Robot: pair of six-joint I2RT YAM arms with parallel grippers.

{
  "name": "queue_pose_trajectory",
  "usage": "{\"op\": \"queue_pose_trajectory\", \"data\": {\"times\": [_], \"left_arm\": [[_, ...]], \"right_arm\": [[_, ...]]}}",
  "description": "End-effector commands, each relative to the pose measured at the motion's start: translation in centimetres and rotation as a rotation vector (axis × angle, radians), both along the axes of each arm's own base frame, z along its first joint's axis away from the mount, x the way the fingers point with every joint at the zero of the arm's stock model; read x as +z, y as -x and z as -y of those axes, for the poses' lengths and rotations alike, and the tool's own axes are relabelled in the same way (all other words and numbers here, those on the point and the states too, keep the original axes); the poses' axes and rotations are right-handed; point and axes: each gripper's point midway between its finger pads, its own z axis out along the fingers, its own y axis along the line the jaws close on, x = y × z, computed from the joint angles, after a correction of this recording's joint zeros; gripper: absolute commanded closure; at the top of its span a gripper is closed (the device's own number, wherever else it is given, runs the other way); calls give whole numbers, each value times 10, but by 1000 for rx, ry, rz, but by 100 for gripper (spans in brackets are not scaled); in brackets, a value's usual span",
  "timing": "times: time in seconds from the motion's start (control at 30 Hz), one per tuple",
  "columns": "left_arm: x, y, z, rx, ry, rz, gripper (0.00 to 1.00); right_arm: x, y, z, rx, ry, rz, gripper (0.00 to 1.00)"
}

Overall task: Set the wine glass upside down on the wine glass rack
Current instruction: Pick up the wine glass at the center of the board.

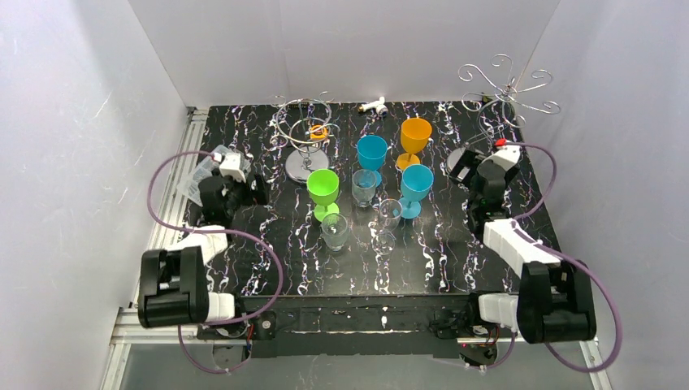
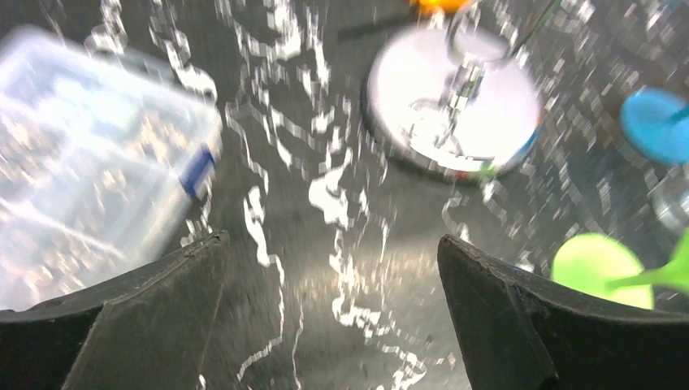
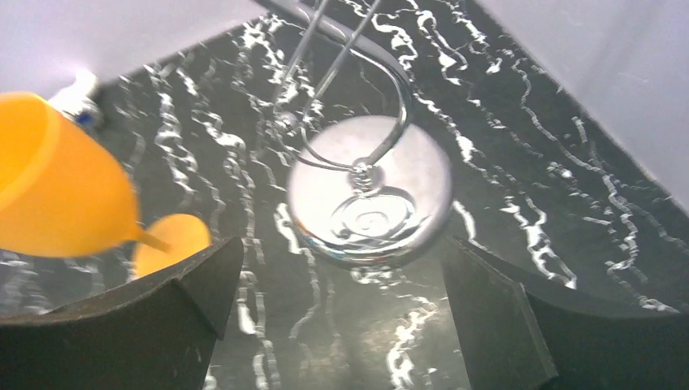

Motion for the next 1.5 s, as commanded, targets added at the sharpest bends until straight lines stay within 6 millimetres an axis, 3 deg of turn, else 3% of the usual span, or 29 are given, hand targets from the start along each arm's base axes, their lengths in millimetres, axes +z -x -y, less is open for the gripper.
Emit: {"op": "queue_pose_trajectory", "data": {"times": [0.0, 0.1, 0.27, 0.3, 0.43, 0.6, 0.77, 0.97, 1.1, 1.23, 1.47], "left_arm": [[45, 7, 4, -7, 68, -65, 1], [67, 15, 10, -28, 144, -163, 1], [105, 17, 5, -17, 134, -368, 1], [121, 12, 2, -13, 122, -375, 1], [146, 12, 0, -1, 174, -487, 1], [186, 8, 5, -48, 323, -443, 1], [209, 9, 17, -94, 396, -414, 1], [225, 12, 27, -137, 459, -407, 1], [226, 19, 33, -162, 477, -415, 1], [222, 27, 33, -168, 457, -424, 1], [222, 41, 37, -188, 457, -458, 1]], "right_arm": [[16, 9, -22, -4, -294, -32, 0], [41, 7, -65, 267, -294, -48, 0], [88, 12, -102, 365, -226, -48, 0], [98, 15, -114, 378, -183, -39, 0], [125, 25, -176, 460, -61, -80, 0], [169, 19, -250, 541, 14, -97, 0], [188, 10, -310, 624, 20, -96, 4], [176, 6, -365, 722, 12, -141, 11], [160, 9, -387, 768, 23, -180, 16], [151, 28, -392, 783, 90, -207, 19], [118, 86, -377, 817, 184, -285, 22]]}}
